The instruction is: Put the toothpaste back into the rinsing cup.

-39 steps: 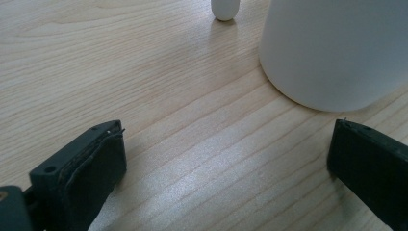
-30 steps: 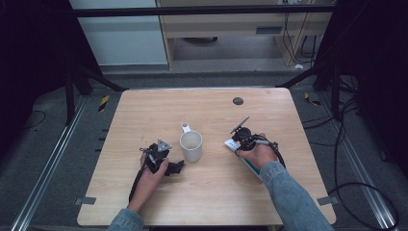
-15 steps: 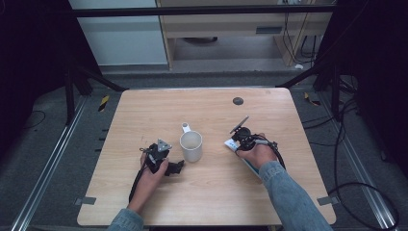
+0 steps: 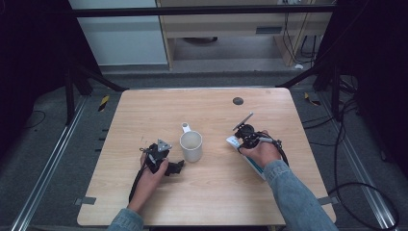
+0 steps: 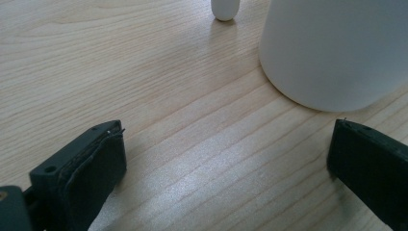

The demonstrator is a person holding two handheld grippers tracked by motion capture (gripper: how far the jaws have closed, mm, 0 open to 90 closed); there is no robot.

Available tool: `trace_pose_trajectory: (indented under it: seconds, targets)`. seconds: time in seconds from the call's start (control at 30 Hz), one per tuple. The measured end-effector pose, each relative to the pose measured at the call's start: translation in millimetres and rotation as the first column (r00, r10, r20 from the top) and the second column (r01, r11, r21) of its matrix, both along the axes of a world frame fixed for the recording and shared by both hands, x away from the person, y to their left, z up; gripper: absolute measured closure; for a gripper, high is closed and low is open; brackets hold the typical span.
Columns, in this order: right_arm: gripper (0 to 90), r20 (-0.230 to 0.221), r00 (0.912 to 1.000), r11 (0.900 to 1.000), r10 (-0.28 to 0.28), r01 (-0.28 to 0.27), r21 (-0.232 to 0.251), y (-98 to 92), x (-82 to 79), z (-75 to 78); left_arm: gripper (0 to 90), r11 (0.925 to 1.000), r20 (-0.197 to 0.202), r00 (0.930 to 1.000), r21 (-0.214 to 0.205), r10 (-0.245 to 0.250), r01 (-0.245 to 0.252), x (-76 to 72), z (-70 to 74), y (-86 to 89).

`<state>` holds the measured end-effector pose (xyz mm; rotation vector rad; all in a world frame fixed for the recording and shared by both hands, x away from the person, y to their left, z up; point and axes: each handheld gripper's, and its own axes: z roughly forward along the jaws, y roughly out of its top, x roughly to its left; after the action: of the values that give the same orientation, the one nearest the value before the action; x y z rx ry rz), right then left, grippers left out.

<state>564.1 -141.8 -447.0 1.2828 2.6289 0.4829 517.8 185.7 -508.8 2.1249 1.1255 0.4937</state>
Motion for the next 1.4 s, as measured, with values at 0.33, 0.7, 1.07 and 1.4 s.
trace_pose_trajectory:
  seconds: [0.33,0.7,1.07,1.4]
  targets:
    - [79.5,-0.002,1.0,0.9999,-0.006,0.006,-0.011,-5.0,1.2,13.2,0.0,1.0,0.0,1.0,0.0,0.0,0.0,0.0,0.0,0.0]
    - [79.8,0.028,0.9996,0.9998,-0.003,0.004,-0.019,-9.7,2.0,36.1,0.0,1.0,0.0,1.0,-0.001,0.0,0.0,0.0,0.0,0.0]
    - [80.0,0.064,0.9978,0.9997,-0.017,0.018,-0.014,-13.1,3.4,55.5,0.0,1.0,0.0,1.0,0.0,0.0,0.0,0.0,0.0,0.0]
    - [80.3,0.18,0.9833,0.9981,-0.03,0.02,0.058,-18.0,0.1,81.2,0.0,1.0,0.001,1.0,0.0,0.0,0.0,0.0,0.0,0.0]
